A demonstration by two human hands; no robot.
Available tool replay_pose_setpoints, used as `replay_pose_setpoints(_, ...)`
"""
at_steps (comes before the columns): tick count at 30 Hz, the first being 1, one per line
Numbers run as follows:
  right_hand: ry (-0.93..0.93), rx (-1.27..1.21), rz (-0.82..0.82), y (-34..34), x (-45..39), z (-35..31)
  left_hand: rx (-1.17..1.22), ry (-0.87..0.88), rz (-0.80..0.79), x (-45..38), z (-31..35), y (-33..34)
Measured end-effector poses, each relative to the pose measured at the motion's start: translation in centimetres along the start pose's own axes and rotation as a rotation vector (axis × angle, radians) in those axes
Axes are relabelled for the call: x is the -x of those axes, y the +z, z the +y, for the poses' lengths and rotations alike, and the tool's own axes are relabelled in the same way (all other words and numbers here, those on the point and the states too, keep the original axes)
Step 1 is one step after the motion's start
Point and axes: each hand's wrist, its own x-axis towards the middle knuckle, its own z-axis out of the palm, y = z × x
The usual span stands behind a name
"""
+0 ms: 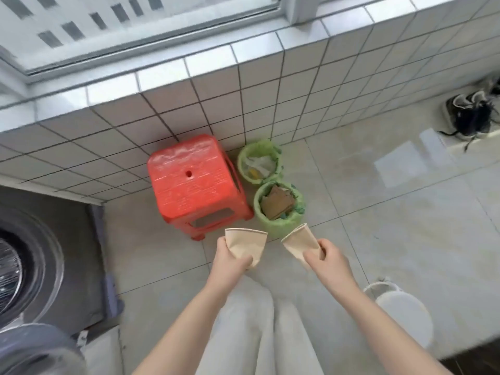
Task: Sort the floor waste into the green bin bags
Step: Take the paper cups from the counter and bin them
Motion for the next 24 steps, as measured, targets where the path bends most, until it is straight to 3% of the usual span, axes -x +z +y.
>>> replay_pose_setpoints(10,0.25,-0.049,0.013,3.1,-16.9,6.8,-0.264,-0.14,-0.085,-19.1,-1.3,8.6)
replay_pose_setpoints(17,0.278,0.018,-0.034,8.5,-29.3,10.2,-0.533,-0.143,-0.126,-32.2,-2.9,12.3)
replay_pose_setpoints(24,0.24,0.153,-0.096,13.0,-38.0,13.3,-0.592,-0.1,-0.105,-43.1,-5.3,15.1)
